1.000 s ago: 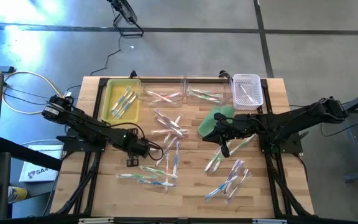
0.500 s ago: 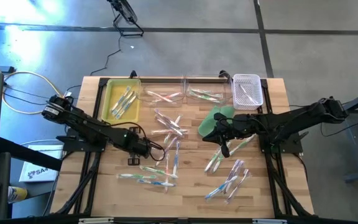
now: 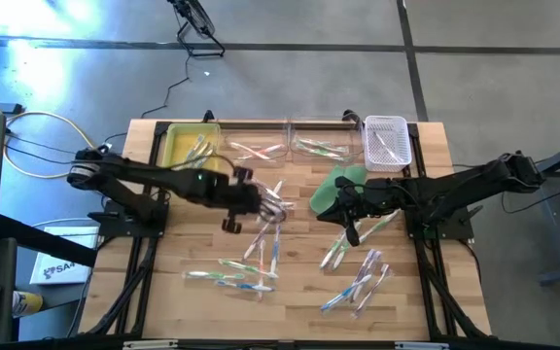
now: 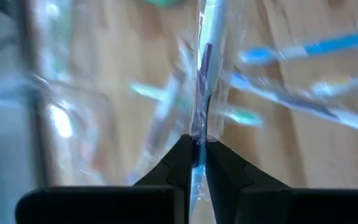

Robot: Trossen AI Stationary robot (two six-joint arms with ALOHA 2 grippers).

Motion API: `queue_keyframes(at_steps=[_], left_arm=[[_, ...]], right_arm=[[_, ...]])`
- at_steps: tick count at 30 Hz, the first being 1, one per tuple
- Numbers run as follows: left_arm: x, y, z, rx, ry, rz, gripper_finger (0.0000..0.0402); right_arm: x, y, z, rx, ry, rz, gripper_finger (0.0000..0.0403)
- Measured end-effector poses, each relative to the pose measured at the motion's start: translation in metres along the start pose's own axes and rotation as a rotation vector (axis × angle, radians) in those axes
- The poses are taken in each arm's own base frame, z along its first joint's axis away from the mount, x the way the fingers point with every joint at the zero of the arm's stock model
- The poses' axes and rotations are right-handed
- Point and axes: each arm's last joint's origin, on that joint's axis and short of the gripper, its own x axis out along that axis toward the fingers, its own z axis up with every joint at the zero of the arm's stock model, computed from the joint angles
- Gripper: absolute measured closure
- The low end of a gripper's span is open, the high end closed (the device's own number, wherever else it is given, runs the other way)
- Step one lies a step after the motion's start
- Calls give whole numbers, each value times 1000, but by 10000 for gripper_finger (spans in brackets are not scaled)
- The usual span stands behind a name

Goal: Pick & Place Toothbrushes
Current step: Put the purple toothbrush into the white bin

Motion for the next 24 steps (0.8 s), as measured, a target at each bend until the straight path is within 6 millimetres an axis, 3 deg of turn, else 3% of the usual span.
queue_keyframes(at_steps=[13, 19, 24], left_arm=[[-56, 79, 34, 33, -295, 62, 373], [-75, 109, 46, 9, -566, 58, 373], [-85, 122, 55, 14, -788, 30, 373]], right_arm=[[-36, 6, 20, -125, -160, 12, 401], [-48, 4, 31, -250, -280, -135, 401], [-53, 5, 43, -298, -415, -216, 401]])
